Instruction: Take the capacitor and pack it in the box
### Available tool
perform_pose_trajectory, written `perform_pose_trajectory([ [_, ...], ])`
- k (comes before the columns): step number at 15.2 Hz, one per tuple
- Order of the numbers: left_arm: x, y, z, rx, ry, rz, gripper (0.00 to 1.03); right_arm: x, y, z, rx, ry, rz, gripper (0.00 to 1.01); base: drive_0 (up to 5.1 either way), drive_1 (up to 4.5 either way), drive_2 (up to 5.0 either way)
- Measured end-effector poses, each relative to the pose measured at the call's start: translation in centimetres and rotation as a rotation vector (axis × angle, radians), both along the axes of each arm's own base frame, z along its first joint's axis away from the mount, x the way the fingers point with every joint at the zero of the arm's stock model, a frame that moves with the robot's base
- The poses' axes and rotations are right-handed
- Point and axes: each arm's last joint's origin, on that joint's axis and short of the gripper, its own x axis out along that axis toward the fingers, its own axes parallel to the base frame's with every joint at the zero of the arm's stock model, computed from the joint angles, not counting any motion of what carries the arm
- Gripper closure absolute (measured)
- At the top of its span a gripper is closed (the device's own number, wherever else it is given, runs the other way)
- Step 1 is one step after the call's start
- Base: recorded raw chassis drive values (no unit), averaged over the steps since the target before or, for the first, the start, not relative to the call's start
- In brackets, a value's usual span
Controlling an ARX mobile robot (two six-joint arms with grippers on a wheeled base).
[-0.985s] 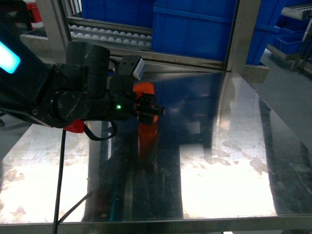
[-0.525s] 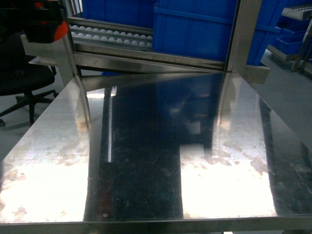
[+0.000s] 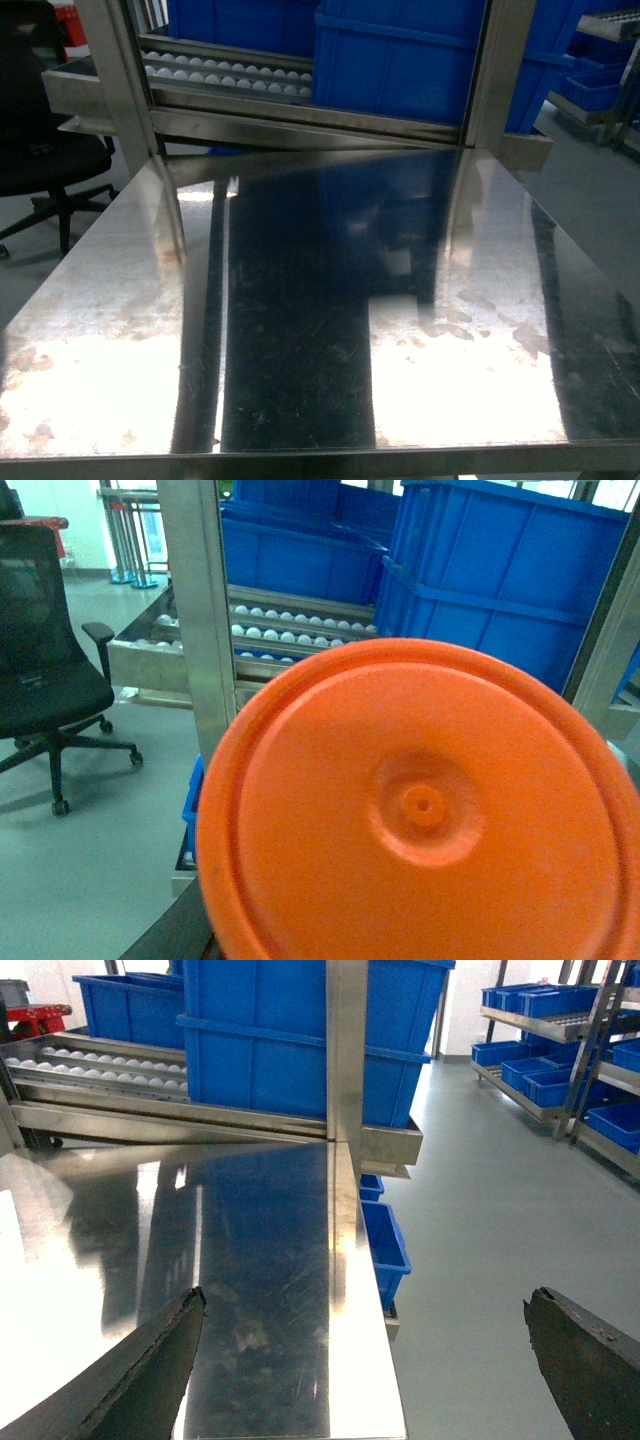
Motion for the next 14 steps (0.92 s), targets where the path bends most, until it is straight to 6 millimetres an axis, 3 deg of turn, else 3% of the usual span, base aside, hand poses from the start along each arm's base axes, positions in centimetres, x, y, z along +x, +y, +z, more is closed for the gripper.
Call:
perform_pose_trajectory([
  [2,-0.1,0.0,0.0,0.004,0.010,0.026,0.58,0.0,0.0,0.0,0.000,-0.001,0.000,0.03,0.0,0.00,0.0],
  [9,-5.5,2.4,-4.7,0.013,0.018,0.075,0.58,0.0,0.0,0.0,0.000,0.000,0.000,0.03,0.0,0.00,0.0],
  [14,-8.2,2.3,-6.4,0.014,0.017,0.066,0.58,0.0,0.0,0.0,0.000,0.000,0.000,0.03,0.0,0.00,0.0],
])
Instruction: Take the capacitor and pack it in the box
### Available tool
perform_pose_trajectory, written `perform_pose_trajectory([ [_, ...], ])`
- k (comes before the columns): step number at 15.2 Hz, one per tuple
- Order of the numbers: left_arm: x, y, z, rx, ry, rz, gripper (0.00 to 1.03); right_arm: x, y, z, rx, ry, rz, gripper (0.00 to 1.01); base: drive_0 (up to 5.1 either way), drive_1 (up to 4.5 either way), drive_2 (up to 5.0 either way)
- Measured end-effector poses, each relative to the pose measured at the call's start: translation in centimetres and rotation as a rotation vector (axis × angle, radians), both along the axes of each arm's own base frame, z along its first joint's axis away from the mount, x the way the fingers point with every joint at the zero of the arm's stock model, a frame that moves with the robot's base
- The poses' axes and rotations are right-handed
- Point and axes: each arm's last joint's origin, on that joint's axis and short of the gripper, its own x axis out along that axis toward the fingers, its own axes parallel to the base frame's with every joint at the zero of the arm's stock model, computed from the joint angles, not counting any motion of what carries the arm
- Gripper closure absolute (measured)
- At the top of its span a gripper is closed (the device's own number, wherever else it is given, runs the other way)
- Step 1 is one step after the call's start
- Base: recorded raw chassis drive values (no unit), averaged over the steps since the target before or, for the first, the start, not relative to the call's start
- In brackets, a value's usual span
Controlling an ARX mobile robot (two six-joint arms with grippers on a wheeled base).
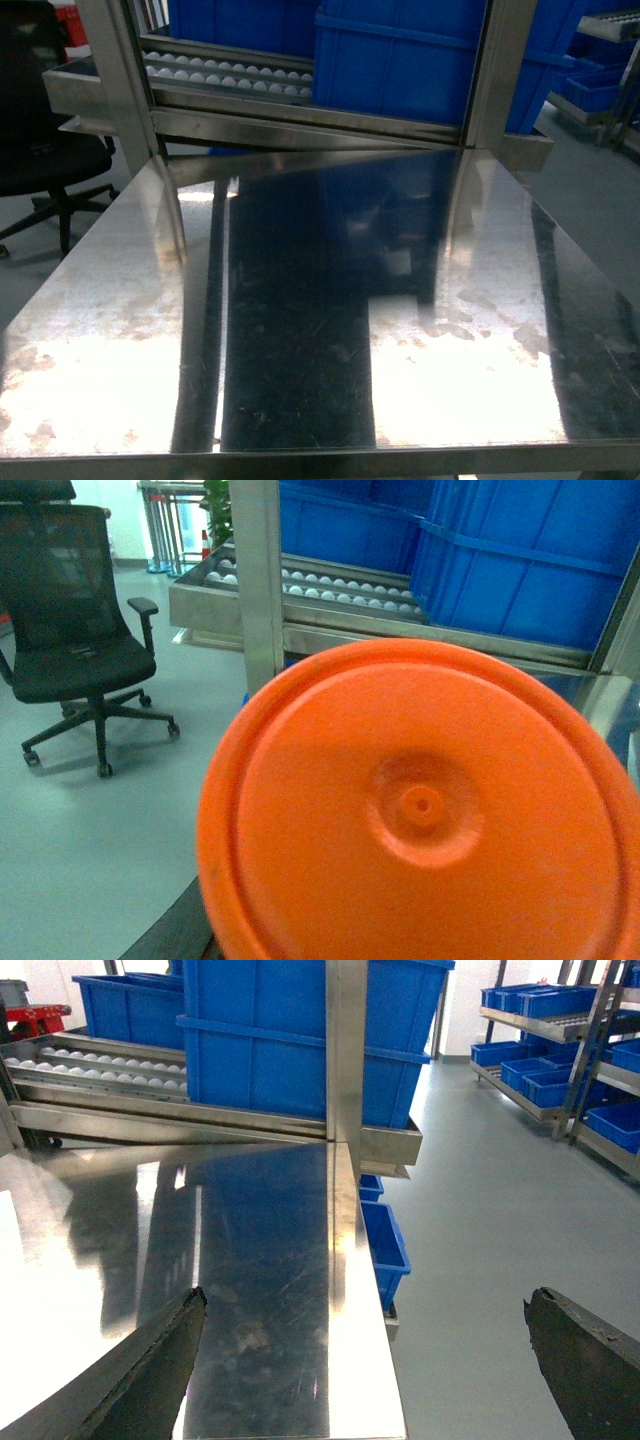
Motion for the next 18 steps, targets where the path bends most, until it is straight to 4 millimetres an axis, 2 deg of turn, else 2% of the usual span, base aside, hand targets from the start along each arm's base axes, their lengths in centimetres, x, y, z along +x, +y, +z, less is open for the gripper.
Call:
perform_pose_trajectory([
  [6,-1.6,0.0,-1.2,0.000,-0.019,-0.002,0.58,0.0,0.0,0.0,0.000,0.000,0.000,0.03,0.0,0.00,0.0],
  [18,-3.5,0.0,-1.1,0.000,-0.022,-0.002,0.58,0.0,0.0,0.0,0.000,0.000,0.000,0.03,0.0,0.00,0.0],
])
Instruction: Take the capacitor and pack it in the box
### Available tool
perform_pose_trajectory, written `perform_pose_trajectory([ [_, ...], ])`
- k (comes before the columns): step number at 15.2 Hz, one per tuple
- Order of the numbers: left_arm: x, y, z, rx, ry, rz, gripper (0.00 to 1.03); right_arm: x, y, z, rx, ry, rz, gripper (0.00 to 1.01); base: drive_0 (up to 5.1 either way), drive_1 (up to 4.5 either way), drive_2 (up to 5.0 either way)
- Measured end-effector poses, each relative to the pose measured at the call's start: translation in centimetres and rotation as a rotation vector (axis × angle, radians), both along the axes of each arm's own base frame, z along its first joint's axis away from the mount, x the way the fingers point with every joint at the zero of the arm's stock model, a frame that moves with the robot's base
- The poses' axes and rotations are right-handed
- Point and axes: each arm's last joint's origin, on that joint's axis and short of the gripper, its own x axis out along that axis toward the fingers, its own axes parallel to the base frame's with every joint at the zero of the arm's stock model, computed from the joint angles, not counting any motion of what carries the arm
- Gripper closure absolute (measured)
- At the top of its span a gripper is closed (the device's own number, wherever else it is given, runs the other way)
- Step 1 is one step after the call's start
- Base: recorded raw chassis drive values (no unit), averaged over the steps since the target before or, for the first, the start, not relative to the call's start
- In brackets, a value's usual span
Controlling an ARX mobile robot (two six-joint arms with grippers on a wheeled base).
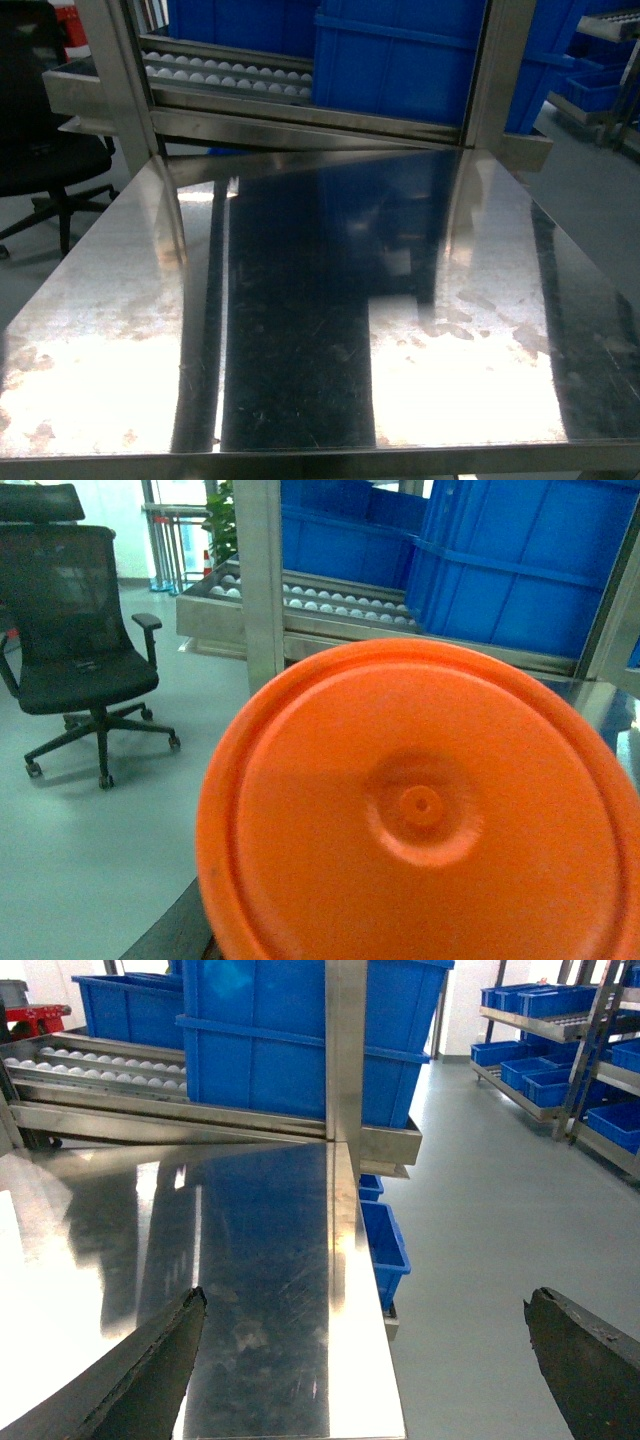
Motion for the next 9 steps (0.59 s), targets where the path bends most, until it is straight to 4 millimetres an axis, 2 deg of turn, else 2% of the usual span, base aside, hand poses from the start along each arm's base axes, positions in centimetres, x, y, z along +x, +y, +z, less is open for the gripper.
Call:
perform_pose_trajectory([
  [3,-1.1,0.0,-0.5,0.000,0.030,0.000,0.58,0.0,0.0,0.0,0.000,0.000,0.000,0.03,0.0,0.00,0.0],
  [4,-1.1,0.0,0.0,0.001,-0.009,0.000,0.58,0.0,0.0,0.0,0.000,0.000,0.000,0.03,0.0,0.00,0.0],
  [9,-1.1,0.0,-0.4,0.003,0.013,-0.002,0.58,0.0,0.0,0.0,0.000,0.000,0.000,0.03,0.0,0.00,0.0],
])
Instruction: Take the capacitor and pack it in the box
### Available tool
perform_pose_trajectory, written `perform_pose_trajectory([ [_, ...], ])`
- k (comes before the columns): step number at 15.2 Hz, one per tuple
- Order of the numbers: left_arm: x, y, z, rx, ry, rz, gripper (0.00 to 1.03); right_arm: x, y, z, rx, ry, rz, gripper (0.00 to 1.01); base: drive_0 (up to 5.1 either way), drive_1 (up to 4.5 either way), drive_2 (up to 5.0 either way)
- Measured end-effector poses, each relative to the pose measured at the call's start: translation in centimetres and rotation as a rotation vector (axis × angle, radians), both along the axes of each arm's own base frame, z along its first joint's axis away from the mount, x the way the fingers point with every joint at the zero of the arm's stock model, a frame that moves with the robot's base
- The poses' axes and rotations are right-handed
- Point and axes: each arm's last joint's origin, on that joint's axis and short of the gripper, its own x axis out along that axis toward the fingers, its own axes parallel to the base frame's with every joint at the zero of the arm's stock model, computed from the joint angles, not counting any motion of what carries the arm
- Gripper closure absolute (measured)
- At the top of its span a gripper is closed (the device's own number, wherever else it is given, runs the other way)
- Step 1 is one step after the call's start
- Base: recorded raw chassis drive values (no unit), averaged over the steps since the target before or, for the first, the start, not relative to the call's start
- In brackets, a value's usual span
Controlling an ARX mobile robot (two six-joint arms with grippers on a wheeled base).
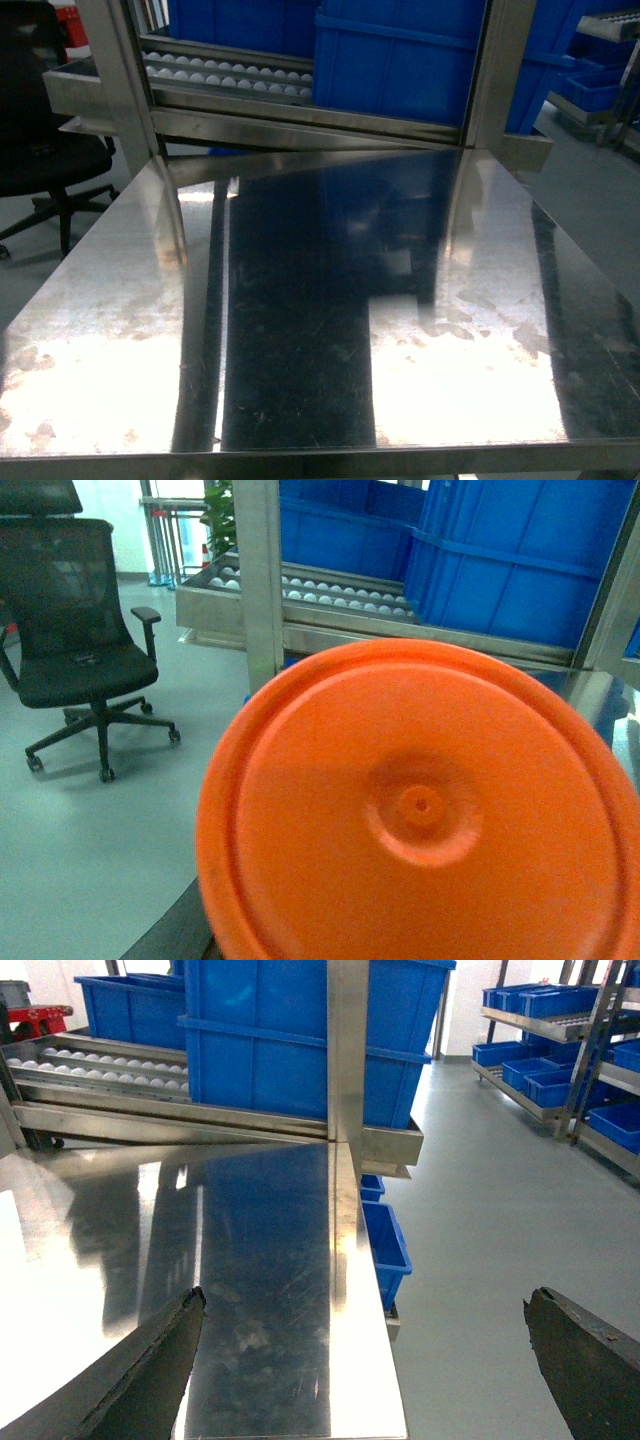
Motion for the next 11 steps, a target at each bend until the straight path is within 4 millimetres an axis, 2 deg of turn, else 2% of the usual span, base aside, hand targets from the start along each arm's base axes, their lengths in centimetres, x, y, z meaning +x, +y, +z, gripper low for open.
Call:
perform_pose_trajectory([
  [11,0.00,0.00,-0.01,0.000,0.001,0.001,0.58,0.00,0.00,0.00,0.000,0.000,0.000,0.03,0.0,0.00,0.0],
])
